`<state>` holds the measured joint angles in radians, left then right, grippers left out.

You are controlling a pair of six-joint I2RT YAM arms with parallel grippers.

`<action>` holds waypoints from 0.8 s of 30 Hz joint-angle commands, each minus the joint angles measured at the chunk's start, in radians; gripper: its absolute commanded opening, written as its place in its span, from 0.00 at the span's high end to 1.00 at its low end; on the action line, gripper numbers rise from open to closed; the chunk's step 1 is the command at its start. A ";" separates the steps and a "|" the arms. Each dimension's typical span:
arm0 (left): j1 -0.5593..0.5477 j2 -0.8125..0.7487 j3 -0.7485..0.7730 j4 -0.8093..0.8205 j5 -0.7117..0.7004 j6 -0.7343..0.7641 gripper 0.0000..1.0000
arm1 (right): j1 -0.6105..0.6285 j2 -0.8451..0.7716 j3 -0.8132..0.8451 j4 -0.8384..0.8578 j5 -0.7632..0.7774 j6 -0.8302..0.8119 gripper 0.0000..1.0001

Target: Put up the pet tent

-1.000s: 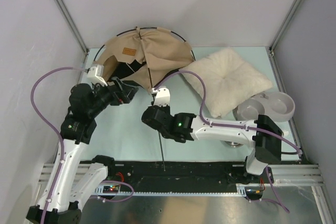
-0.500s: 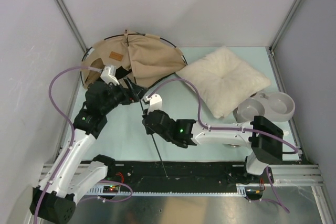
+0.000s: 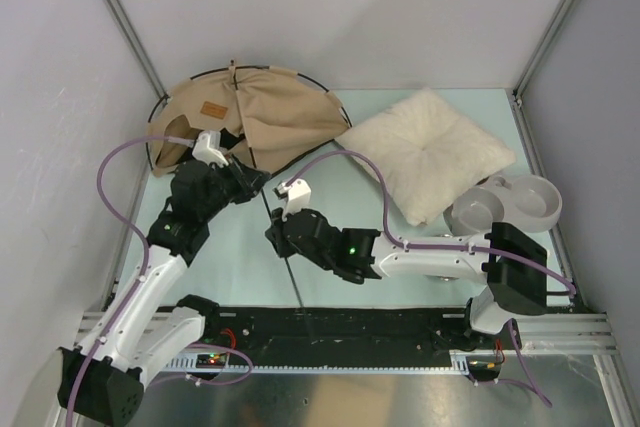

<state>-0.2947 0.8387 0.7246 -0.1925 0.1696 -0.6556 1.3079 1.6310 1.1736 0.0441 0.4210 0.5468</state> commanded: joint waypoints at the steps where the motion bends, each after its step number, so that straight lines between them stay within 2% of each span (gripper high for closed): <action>1: -0.005 0.021 0.012 0.047 0.029 -0.021 0.88 | 0.007 -0.041 -0.002 0.064 -0.071 -0.015 0.77; 3: -0.007 0.027 0.025 0.055 0.043 -0.034 0.97 | 0.007 -0.037 -0.005 0.031 -0.083 -0.002 0.64; 6: -0.009 0.025 0.031 0.056 0.048 -0.039 0.99 | 0.012 -0.065 -0.073 0.037 -0.093 0.016 0.49; 9: -0.010 0.026 0.033 0.057 0.053 -0.039 1.00 | 0.028 -0.087 -0.120 0.030 -0.121 0.023 0.43; 13: -0.009 0.030 0.041 0.057 0.068 -0.038 1.00 | 0.063 -0.098 -0.157 -0.005 -0.129 0.022 0.45; 21: -0.009 0.026 0.044 0.057 0.067 -0.038 1.00 | 0.136 -0.103 -0.242 0.056 -0.156 0.076 0.65; 24: -0.009 0.024 0.044 0.056 0.065 -0.034 1.00 | 0.168 -0.091 -0.245 0.051 -0.140 0.097 0.67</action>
<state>-0.2989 0.8696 0.7258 -0.1806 0.2131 -0.6918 1.4429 1.5513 0.9337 0.0544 0.2710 0.6029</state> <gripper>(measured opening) 0.038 0.339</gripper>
